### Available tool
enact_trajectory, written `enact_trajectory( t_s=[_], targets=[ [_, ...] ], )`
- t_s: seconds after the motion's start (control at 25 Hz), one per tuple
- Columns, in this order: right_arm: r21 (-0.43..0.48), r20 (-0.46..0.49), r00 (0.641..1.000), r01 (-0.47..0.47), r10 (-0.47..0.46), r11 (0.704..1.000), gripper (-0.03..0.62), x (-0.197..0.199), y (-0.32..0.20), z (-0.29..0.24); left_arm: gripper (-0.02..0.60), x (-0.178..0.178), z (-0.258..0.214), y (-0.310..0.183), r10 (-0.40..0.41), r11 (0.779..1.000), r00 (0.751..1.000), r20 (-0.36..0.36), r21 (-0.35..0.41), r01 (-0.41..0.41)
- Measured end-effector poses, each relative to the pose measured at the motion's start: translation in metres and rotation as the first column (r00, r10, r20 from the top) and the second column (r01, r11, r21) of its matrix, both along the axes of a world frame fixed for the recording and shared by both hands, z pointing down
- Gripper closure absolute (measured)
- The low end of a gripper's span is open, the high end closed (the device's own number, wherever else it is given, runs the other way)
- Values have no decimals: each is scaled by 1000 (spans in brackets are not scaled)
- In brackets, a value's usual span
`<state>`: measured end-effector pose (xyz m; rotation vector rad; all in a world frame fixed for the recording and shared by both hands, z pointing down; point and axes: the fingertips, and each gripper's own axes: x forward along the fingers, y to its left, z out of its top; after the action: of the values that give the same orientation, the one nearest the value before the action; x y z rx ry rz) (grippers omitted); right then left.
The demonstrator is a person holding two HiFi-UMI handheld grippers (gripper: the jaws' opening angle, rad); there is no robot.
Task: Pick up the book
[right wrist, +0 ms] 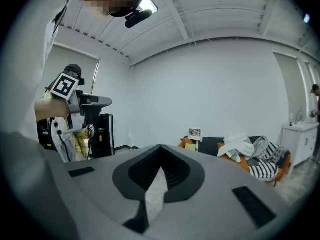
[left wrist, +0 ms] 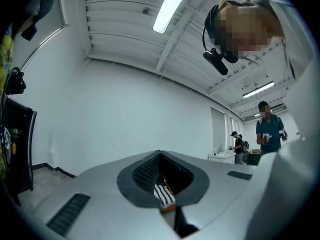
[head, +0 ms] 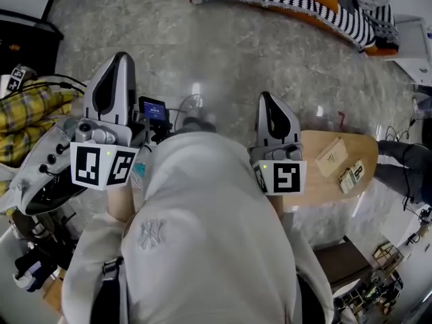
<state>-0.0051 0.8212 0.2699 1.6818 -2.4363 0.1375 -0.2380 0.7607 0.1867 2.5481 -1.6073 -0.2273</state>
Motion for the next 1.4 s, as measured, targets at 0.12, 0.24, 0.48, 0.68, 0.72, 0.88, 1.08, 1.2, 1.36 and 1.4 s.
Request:
enact_trajectory(
  t_s=[0.12, 0.24, 0.48, 0.68, 0.72, 0.88, 1.08, 1.2, 1.36, 1.4],
  targets=[
    [9, -1, 1000, 7, -7, 1000, 577, 4, 1, 1, 572, 1, 0, 2, -13, 1000, 1000, -4, 7, 13],
    [-4, 4, 1000, 18, -18, 1000, 577, 9, 2, 4, 572, 5, -1, 3, -23, 1000, 1000, -11, 13, 23],
    [-8, 85, 991, 107, -106, 994, 577, 8, 3, 5, 572, 8, -5, 2, -31, 999, 999, -16, 12, 31],
    [-12, 91, 987, 136, -135, 991, 577, 2, -19, 11, 572, 1, 3, -19, -55, 998, 998, -26, 3, 56],
    [-24, 83, 987, 143, -141, 989, 577, 1, -24, 14, 572, -1, 6, -26, -59, 998, 998, -31, -2, 59],
    [-58, 59, 989, 139, -136, 989, 577, 6, -54, 25, 572, -3, 20, -60, -65, 998, 997, -40, -25, 64],
    [-72, 76, 993, 99, -94, 992, 577, 16, -110, 26, 572, 8, 26, -117, -38, 998, 998, -48, -43, 36],
    [-61, 69, 995, 80, -75, 995, 577, 18, -149, 18, 572, 14, 22, -154, -14, 999, 998, -61, -38, 12],
    [-50, 75, 996, 44, -41, 998, 577, 17, -196, 12, 572, 16, 19, -200, 17, 999, 998, -61, -35, -19],
    [-54, 72, 997, 42, -39, 998, 577, 17, -205, 13, 572, 15, 19, -211, 21, 999, 998, -59, -35, -23]
  ],
)
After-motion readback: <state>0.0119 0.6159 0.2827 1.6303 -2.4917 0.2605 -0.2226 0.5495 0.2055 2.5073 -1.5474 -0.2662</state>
